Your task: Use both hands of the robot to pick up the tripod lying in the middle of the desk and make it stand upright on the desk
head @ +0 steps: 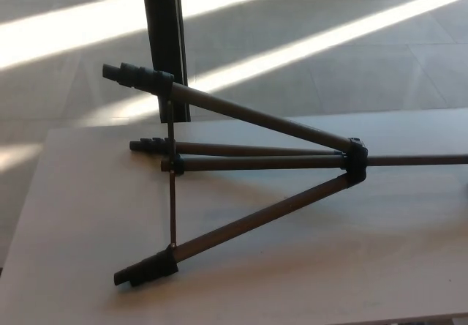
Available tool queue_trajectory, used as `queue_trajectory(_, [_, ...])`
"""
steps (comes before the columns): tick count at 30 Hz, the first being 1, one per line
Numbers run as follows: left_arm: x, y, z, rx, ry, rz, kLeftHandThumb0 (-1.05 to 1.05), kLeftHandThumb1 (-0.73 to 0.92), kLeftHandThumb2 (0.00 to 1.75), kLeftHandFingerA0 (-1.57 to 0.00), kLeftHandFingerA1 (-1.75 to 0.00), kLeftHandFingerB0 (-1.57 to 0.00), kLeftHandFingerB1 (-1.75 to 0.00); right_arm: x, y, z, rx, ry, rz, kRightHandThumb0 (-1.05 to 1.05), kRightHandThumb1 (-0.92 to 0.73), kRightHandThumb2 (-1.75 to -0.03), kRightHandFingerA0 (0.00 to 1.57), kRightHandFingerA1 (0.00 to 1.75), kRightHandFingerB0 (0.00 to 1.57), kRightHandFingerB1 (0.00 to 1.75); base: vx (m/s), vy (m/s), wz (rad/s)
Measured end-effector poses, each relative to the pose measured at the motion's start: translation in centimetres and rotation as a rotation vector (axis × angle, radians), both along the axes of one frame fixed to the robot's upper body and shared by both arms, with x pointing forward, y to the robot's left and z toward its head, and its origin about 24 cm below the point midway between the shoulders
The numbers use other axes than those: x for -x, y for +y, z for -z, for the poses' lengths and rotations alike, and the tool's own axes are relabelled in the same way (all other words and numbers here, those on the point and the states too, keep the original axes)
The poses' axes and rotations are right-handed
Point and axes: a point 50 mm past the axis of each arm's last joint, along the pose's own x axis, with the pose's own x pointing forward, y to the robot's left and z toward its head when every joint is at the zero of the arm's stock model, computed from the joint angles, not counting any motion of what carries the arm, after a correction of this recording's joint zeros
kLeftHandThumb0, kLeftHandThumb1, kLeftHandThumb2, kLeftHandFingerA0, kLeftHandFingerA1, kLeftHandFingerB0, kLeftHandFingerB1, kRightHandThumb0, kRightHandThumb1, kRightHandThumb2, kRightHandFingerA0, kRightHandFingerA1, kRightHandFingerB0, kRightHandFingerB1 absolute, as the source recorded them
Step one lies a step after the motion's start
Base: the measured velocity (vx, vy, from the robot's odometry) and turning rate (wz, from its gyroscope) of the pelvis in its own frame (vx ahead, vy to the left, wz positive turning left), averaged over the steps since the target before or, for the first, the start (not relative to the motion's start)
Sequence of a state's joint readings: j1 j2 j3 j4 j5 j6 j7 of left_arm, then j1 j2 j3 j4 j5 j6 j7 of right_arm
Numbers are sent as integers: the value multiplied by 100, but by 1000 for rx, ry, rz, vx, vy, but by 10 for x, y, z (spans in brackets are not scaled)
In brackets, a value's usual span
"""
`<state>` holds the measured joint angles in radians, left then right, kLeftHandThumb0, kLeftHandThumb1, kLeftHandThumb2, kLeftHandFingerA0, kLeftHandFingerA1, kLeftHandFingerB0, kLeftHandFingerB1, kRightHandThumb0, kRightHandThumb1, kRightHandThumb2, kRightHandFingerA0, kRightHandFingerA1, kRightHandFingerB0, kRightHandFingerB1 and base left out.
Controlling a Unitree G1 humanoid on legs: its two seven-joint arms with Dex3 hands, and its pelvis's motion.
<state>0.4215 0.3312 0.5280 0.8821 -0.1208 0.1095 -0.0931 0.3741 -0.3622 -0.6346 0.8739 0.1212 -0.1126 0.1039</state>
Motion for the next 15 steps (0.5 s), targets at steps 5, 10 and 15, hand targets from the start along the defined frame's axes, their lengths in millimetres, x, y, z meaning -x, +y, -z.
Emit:
queue_trajectory(5, [-10,8,-7,-28,-77,-39,-55,69,61,-72,-63,-67,-53,-12,-13,-22,41,-141,56,-65,-70,-61,45,56,42,65,0,0,0])
queue_trajectory(10, [-42,22,-24,-93,-201,-14,-60,70,61,-65,-58,-54,-49,-34,-23,-48,92,-311,84,-67,-74,-62,39,54,21,33,0,0,0])
queue_trajectory(15, [-93,37,-57,-186,-388,52,-66,72,62,-73,-68,-69,-50,-63,-23,-78,142,-495,54,-64,-74,-62,44,51,36,37,0,0,0])
